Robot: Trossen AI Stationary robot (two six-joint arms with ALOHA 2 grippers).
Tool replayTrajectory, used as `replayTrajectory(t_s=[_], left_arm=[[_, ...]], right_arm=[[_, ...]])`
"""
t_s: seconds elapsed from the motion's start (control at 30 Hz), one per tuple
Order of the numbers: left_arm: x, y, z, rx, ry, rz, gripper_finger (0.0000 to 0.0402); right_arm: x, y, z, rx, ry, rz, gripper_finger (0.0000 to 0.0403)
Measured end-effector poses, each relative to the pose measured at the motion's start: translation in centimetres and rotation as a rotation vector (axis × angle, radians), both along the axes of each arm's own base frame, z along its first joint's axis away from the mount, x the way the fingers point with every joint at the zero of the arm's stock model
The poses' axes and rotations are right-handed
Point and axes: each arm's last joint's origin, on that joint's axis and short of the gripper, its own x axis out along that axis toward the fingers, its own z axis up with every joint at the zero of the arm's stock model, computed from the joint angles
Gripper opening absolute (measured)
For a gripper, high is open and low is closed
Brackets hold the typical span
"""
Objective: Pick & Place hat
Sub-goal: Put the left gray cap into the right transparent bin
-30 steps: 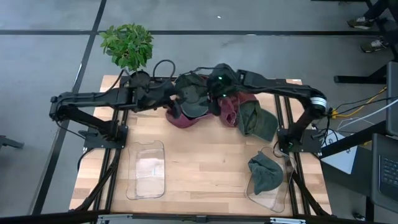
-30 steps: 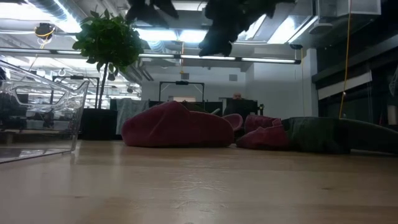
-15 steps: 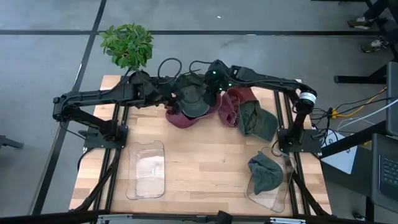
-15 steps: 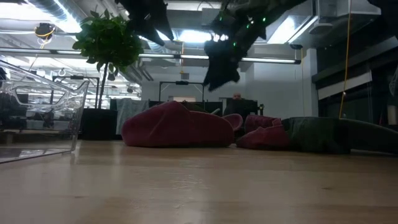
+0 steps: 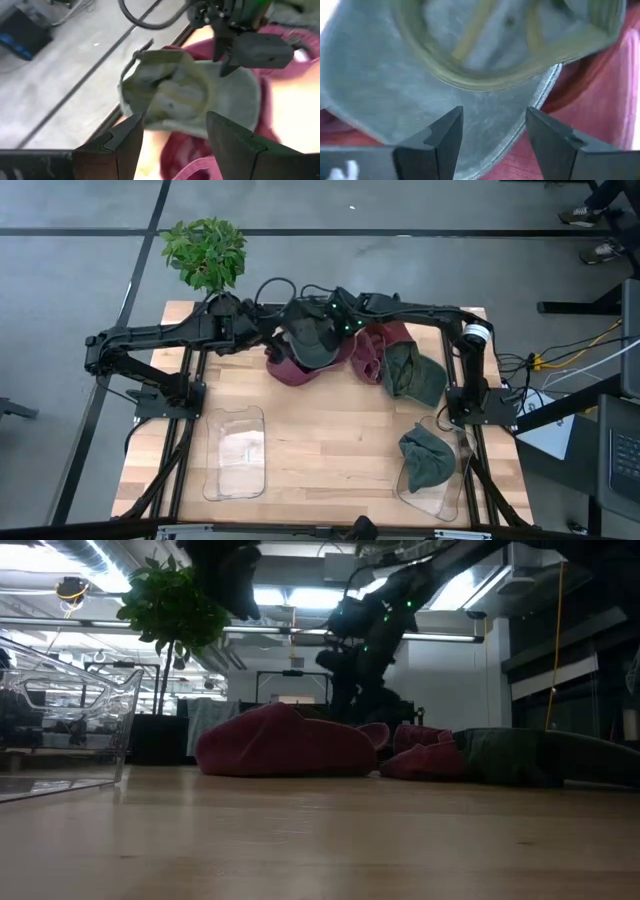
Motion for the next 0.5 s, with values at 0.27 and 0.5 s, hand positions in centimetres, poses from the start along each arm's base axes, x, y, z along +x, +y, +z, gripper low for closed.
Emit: replayTrajectory(t_s=[0.27,0.5], left_arm=[[-0.3,0.1,-0.1,0.083,0.089,0.006,0.0210],[-0.4,0.2,0.0,0.126,0.113,0.032,0.0210]], right_arm=[[0.0,-0.2,-0.9,0.038,0.028,-0.089,0.0204],[-0.4,-1.3,0.8,0.006,0.036,-0.126,0.0179]])
